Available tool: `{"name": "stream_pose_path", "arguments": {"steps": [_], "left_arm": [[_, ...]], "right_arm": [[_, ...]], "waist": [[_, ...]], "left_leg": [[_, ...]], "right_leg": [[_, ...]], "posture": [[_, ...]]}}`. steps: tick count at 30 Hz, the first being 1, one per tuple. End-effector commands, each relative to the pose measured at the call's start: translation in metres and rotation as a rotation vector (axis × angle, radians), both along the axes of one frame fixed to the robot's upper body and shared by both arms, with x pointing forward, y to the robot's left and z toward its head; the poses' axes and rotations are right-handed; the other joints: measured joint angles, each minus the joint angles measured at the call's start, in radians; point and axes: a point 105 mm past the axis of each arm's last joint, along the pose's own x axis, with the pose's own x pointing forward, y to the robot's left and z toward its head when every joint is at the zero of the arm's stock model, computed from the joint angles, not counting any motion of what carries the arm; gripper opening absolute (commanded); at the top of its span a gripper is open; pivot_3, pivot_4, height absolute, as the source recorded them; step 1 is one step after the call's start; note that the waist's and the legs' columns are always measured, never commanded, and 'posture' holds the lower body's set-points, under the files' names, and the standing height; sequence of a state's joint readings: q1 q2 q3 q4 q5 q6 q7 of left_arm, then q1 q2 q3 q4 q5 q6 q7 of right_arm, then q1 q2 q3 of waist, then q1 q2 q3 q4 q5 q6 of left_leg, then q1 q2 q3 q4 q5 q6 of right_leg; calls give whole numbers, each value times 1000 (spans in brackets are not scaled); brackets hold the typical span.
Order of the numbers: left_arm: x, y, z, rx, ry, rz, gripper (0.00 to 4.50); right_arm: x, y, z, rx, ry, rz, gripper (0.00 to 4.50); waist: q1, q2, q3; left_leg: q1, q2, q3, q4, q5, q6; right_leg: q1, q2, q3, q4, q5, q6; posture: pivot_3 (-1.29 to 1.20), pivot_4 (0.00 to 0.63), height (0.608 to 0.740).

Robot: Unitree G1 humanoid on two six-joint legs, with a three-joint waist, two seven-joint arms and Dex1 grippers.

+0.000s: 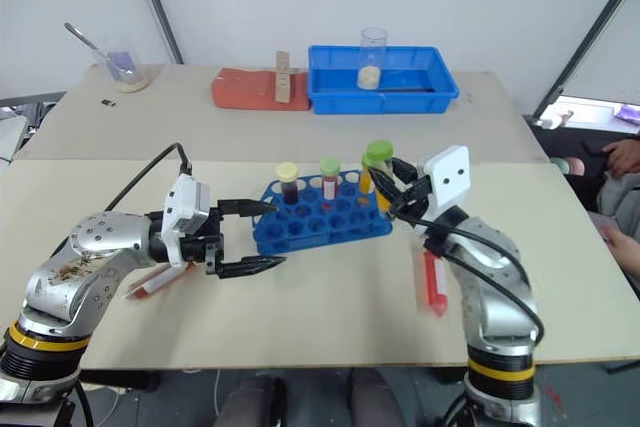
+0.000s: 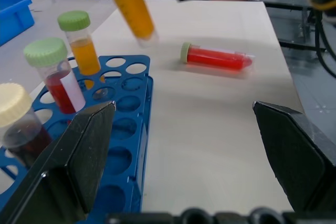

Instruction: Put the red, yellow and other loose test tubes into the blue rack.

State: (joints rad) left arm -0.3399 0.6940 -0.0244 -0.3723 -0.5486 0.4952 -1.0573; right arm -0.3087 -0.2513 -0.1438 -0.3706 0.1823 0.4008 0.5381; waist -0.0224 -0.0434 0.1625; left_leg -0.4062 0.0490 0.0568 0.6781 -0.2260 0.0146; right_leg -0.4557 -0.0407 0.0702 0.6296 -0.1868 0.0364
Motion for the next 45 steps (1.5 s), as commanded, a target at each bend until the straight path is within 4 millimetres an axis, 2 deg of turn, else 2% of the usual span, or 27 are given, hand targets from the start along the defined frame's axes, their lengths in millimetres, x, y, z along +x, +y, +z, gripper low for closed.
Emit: {"name": "stream_pose_path", "arguments": {"steps": [1,18,31,33,36,39,45], "left_arm": [[-7,-6,4,-26,-12,-19,4500],[-11,-2,-5,-27,13,-6,4500],[-10,-10,6,-82,24,2,4500],[-11,-12,7,-86,26,0,4500],[-11,-15,8,-88,26,-2,4500],[-11,-18,9,-86,19,1,4500],[-12,-20,6,-52,-3,-6,4500]], "right_arm": [[1,6,7,9,-97,-26,987],[10,24,-30,20,-80,-47,986],[-1,22,-49,213,-15,-121,979],[-3,20,-52,220,1,-131,1999],[-6,17,-55,182,21,-137,2965],[-15,9,-54,73,38,-123,3989],[-59,-4,-40,-87,141,-78,3989]], "waist": [[-4,0,0],[-20,0,0],[-21,0,0],[-21,0,0],[-21,0,0],[-20,0,0],[-13,0,0]], "left_leg": [[0,0,0,0,0,0],[1,0,-1,-1,0,0],[1,1,-1,-2,0,0],[1,1,-1,-1,0,0],[1,1,-1,-2,0,0],[1,0,-1,-2,0,0],[1,0,-1,-2,0,0]], "right_leg": [[0,0,0,0,0,0],[0,0,0,0,0,-1],[1,0,0,0,-1,-1],[1,0,0,0,-1,-1],[0,0,0,0,-1,-2],[0,0,0,0,-1,-2],[0,0,0,0,-3,-3]], "posture": [[0,150,740],[0,150,740],[0,150,740],[0,150,740],[0,150,740],[0,150,740],[0,150,740]]}}
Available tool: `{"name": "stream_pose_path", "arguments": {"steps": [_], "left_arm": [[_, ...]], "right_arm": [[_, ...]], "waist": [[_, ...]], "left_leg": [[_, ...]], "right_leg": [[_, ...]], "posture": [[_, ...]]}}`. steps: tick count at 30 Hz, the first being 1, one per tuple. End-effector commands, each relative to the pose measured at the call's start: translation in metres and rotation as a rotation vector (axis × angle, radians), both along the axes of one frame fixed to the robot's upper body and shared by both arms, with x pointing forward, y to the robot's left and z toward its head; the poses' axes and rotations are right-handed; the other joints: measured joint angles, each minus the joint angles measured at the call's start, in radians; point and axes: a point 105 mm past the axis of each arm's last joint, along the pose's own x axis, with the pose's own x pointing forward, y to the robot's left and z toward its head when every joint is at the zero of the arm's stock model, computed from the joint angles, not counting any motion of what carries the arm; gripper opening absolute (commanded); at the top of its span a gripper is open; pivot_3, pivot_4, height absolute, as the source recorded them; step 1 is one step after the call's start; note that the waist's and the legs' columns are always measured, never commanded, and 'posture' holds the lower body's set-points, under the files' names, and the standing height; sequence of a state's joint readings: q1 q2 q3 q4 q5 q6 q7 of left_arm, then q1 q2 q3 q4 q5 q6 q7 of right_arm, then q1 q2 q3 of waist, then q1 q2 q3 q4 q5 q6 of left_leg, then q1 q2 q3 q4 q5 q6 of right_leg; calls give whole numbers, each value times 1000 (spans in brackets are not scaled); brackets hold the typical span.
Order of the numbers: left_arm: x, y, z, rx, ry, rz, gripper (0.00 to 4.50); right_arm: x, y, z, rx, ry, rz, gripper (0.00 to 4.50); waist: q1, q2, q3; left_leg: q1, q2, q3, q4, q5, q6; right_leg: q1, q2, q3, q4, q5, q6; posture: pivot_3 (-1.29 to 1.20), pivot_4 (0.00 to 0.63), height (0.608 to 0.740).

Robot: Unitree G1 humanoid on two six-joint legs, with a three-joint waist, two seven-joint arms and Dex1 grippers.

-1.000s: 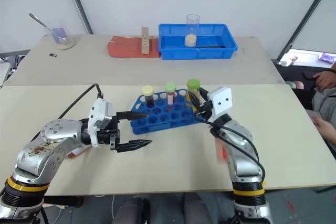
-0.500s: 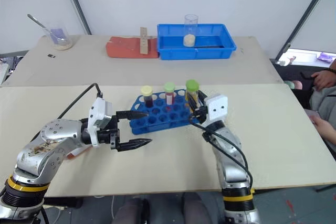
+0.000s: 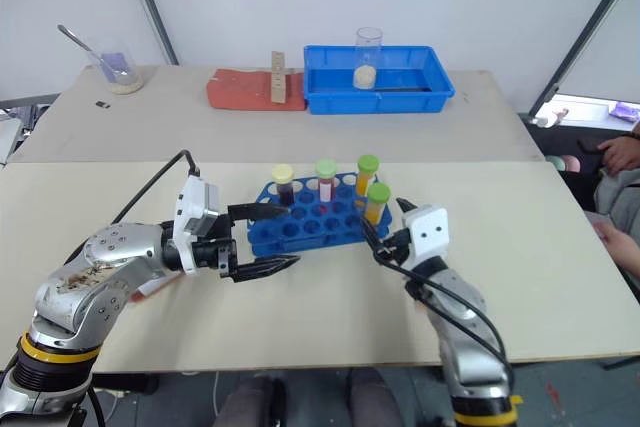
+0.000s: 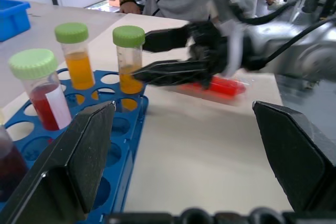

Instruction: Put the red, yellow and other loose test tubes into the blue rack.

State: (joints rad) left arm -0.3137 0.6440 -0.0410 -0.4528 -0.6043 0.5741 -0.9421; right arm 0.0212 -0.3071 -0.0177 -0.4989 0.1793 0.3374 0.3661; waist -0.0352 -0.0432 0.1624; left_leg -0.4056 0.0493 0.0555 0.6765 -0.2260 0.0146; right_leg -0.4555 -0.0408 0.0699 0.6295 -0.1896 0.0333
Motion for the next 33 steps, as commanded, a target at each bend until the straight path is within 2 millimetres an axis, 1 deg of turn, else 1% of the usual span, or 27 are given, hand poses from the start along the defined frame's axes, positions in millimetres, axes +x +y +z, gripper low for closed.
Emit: {"name": "stream_pose_path", "arguments": {"steps": [1,3,4,6,8,12,16,19,24,26,30,32,33], "left_arm": [[-7,-5,5,36,-59,-46,4500],[-12,-4,-2,84,-66,-93,4500],[-14,-5,-4,105,-69,-116,4500],[-18,-4,-10,144,-73,-164,4500],[-23,-5,-13,168,-75,-212,4500],[-30,-8,-17,185,-75,-289,4500],[-35,-14,-19,181,-84,-344,4500],[-35,-18,-20,186,-98,-379,4500],[-29,-25,-14,178,-127,-396,4500],[-28,-28,-13,172,-135,-396,4500],[-28,-32,-13,162,-136,-391,4500],[-28,-33,-15,159,-135,-388,4500],[-29,-33,-16,156,-134,-384,4500]], "right_arm": [[-28,-2,25,-79,25,17,3989],[-41,-11,23,-182,133,-32,3989],[-44,-16,25,-221,158,-59,3989],[-47,-26,23,-296,239,-95,3989],[-47,-35,23,-322,325,-120,3989],[-39,-55,21,-299,491,-212,3989],[-30,-71,6,-233,644,-209,3989],[-23,-81,2,-216,735,-191,3989],[-8,-84,-1,-220,846,-168,3989],[-1,-80,-4,-210,895,-152,3989],[6,-73,-6,-202,973,-114,3989],[8,-70,-5,-202,1003,-99,3989],[9,-68,-6,-204,1021,-93,3989]], "waist": [[0,0,0],[-3,0,0],[-4,0,0],[-4,0,0],[-3,0,0],[-3,0,0],[4,0,0],[4,-1,0],[-2,-1,0],[-8,-1,0],[-11,-1,0],[-9,-1,0],[-8,-1,0]], "left_leg": [[0,0,0,0,0,0],[1,0,0,0,0,0],[1,0,0,1,0,0],[1,0,0,1,0,0],[1,0,0,1,0,0],[1,0,0,1,0,0],[-1,0,-1,0,-1,1],[-3,-2,-1,0,-1,1],[-2,-2,-1,1,-1,1],[-1,-2,-2,1,-1,2],[-2,-2,-2,0,-1,2],[-3,-2,-3,0,-1,2],[-3,-2,-3,0,-1,2]], "right_leg": [[0,0,0,0,0,0],[0,0,0,0,-2,-4],[0,0,0,1,-3,-4],[0,0,0,1,-3,-5],[0,0,0,0,-3,-5],[0,0,0,-1,-3,-5],[0,0,-1,-2,-5,-5],[0,-1,0,-4,-5,-4],[2,-1,1,-4,-3,-2],[2,-1,1,-4,-3,-2],[1,0,2,-4,-3,-2],[1,0,1,-4,0,4],[1,0,1,-4,0,5]], "posture": [[0,150,740],[0,150,740],[0,150,740],[0,150,740],[0,150,740],[0,150,740],[0,150,740],[0,150,740],[0,150,740],[0,150,740],[0,150,740],[0,150,740],[0,150,740]]}}
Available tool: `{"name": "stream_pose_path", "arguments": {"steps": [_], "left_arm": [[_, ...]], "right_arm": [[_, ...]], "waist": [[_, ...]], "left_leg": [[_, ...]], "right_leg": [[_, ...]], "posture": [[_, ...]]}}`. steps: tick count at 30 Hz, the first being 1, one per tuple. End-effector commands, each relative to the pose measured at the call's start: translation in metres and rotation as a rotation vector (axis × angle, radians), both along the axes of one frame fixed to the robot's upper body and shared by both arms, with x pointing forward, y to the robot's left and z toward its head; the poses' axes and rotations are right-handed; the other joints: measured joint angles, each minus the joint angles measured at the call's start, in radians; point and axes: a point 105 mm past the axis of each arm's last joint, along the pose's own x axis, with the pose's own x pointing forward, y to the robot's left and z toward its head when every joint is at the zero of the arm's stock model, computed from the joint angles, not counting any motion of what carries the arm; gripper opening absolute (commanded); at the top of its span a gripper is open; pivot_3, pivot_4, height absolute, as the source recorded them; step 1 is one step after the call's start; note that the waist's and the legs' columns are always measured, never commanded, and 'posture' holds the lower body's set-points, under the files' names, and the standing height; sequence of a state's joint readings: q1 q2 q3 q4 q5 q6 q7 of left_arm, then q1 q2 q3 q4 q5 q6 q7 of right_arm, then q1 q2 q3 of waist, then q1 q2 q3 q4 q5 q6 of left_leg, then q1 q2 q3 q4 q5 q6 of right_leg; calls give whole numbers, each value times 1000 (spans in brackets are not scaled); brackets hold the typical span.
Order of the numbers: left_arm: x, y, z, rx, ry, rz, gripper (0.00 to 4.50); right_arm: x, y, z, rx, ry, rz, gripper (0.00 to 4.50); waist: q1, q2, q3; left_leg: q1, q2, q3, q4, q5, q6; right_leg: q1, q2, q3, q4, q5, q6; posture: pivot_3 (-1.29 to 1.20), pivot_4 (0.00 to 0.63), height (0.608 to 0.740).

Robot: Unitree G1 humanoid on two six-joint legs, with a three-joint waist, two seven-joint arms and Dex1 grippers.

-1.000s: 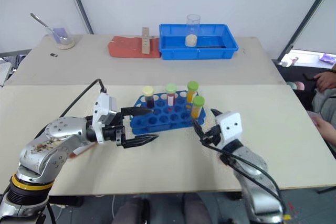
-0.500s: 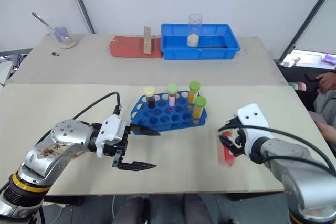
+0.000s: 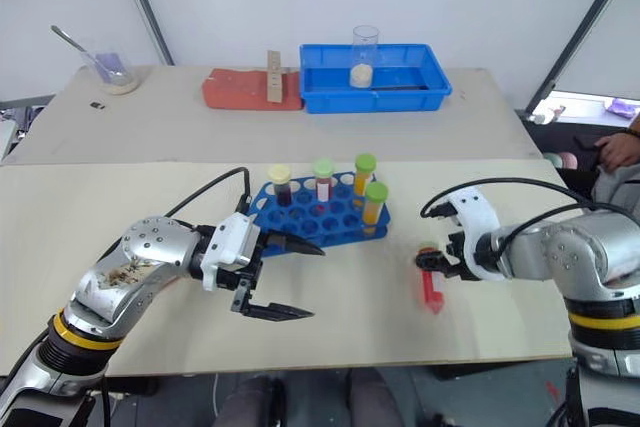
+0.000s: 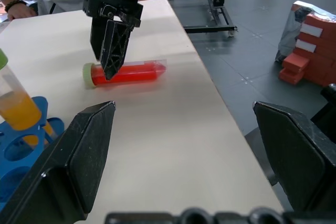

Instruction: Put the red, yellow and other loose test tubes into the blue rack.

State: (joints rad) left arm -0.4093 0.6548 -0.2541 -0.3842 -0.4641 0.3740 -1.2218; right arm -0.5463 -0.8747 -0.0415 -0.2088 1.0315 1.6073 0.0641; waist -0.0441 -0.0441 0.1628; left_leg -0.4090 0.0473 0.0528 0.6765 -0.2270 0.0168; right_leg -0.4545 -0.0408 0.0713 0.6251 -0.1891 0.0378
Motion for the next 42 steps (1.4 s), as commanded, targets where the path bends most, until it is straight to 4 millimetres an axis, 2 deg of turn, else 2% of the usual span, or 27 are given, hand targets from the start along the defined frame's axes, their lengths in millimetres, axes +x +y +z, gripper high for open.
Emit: {"name": "stream_pose_path", "arguments": {"steps": [1,7,10,16,17,20,23,26,29,31,33,36,42], "left_arm": [[-3,-4,2,-16,-31,-2,4500],[-4,-6,-1,-27,-29,10,4500],[-5,-6,-3,-30,-28,15,4500],[-4,-4,-4,-30,-26,20,4500],[-4,-3,-4,-28,-25,23,4500],[-2,3,-3,-27,-18,44,4500],[3,14,1,-44,-5,91,4500],[11,30,8,-76,0,171,4500],[20,49,15,-95,-6,250,4500],[26,61,19,-103,-11,303,4500],[30,71,23,-107,-12,341,4500],[32,81,25,-112,1,379,4500],[33,79,29,-131,22,408,4500]], "right_arm": [[1,3,5,-1,37,12,3989],[0,3,-2,-9,105,-10,3989],[1,4,-5,-8,119,-26,3246],[0,5,-7,0,129,-43,1197],[-1,5,-6,5,125,-39,999],[-7,13,8,41,93,32,993],[-18,36,31,116,3,185,993],[-33,69,56,204,-193,373,992],[-39,99,80,441,-424,464,992],[-40,112,91,496,-600,514,992],[-37,120,94,496,-716,527,992],[-21,130,97,524,-895,469,992],[5,146,83,491,-1104,373,990]], "waist": [[1,0,0],[2,0,0],[2,0,0],[1,0,0],[1,0,0],[1,0,0],[0,0,0],[1,0,0],[3,-1,-1],[3,-1,-1],[3,-1,0],[1,-1,0],[2,-1,0]], "left_leg": [[0,0,0,0,0,0],[-2,0,0,1,0,1],[-2,0,0,1,0,1],[-1,0,0,1,0,1],[-1,0,0,1,0,1],[-1,0,0,1,0,1],[-2,1,0,1,0,1],[-2,2,-1,0,0,1],[-2,3,-3,0,-1,2],[-2,3,-3,1,-1,1],[-2,3,-2,2,-1,1],[-1,3,0,2,0,1],[-1,3,0,1,0,1]], "right_leg": [[0,0,0,0,0,0],[0,0,0,-2,0,1],[0,0,0,-1,0,1],[0,0,0,-1,0,1],[0,0,0,-1,0,1],[0,0,0,-1,0,1],[-1,0,0,-1,0,1],[-2,1,0,-1,0,1],[-1,3,-2,-1,0,1],[-1,3,-2,-1,0,1],[-2,3,-2,0,0,1],[-1,1,-1,0,-2,-3],[-2,2,-1,1,-1,-1]], "posture": [[0,150,740],[0,150,740],[0,150,740],[0,150,740],[0,150,740],[0,150,740],[0,150,740],[0,150,740],[0,150,740],[0,150,740],[0,150,740],[0,150,740],[0,150,740]]}}
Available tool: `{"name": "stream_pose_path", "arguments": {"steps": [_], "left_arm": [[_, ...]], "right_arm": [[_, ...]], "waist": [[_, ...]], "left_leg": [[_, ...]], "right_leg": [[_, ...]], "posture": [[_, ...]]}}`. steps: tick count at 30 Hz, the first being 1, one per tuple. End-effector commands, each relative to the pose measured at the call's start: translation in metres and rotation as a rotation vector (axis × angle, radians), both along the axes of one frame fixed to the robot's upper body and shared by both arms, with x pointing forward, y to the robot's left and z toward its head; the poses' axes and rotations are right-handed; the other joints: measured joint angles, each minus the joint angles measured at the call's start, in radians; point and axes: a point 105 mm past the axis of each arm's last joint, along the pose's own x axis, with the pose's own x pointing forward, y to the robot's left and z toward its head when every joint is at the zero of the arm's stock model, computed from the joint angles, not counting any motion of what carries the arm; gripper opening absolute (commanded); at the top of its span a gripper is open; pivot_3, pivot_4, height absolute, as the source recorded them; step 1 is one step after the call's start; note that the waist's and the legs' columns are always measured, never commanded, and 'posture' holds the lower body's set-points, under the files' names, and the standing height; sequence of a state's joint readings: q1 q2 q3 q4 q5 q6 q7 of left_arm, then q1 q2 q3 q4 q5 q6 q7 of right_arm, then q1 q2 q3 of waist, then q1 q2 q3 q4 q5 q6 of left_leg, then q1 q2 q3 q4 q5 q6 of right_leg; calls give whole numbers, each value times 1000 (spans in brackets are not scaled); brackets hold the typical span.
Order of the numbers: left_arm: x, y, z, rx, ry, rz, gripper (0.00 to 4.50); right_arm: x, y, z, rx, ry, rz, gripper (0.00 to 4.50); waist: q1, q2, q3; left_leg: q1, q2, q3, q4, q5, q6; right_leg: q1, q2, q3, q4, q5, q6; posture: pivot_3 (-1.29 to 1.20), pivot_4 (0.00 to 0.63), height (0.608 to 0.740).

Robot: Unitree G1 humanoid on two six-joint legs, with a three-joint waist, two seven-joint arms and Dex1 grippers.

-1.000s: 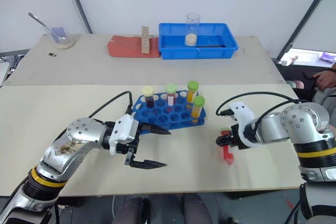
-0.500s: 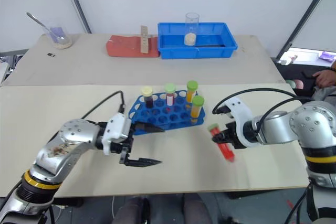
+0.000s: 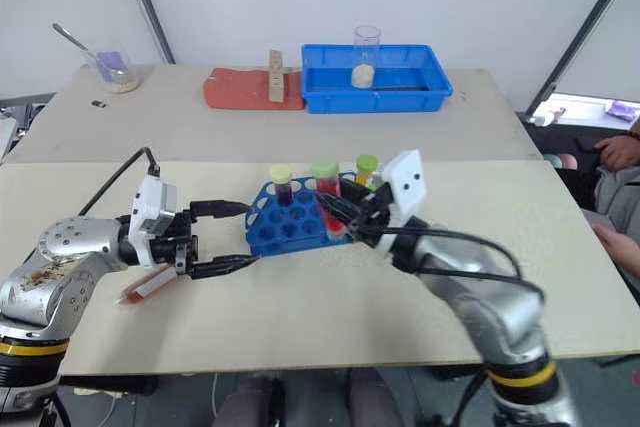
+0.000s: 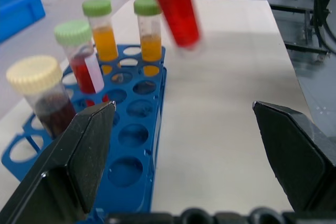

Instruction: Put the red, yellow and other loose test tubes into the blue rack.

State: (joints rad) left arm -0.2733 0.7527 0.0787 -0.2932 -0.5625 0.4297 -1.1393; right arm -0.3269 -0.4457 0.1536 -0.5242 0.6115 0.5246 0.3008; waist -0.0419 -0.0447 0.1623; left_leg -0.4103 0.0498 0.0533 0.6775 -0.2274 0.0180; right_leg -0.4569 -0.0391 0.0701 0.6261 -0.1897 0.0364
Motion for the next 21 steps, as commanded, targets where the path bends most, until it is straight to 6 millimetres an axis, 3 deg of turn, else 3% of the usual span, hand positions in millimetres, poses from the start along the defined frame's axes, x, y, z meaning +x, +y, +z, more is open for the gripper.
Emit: {"name": "stream_pose_path", "arguments": {"steps": [1,7,21], "left_arm": [[-2,-3,14,-30,-30,-1,4500],[-7,-9,16,-28,-25,-20,4500],[-14,-11,11,-26,13,-36,4500]], "right_arm": [[11,3,4,25,-142,-82,990],[25,3,-8,34,-190,-163,990],[26,8,-34,15,-171,-169,990]], "waist": [[0,0,0],[0,0,0],[-1,0,0]], "left_leg": [[0,0,0,0,0,0],[0,0,0,0,0,0],[3,0,0,0,0,0]], "right_leg": [[0,0,0,0,0,0],[0,0,0,0,1,0],[1,0,0,3,-1,-3]], "posture": [[0,150,740],[0,150,740],[0,150,740]]}}
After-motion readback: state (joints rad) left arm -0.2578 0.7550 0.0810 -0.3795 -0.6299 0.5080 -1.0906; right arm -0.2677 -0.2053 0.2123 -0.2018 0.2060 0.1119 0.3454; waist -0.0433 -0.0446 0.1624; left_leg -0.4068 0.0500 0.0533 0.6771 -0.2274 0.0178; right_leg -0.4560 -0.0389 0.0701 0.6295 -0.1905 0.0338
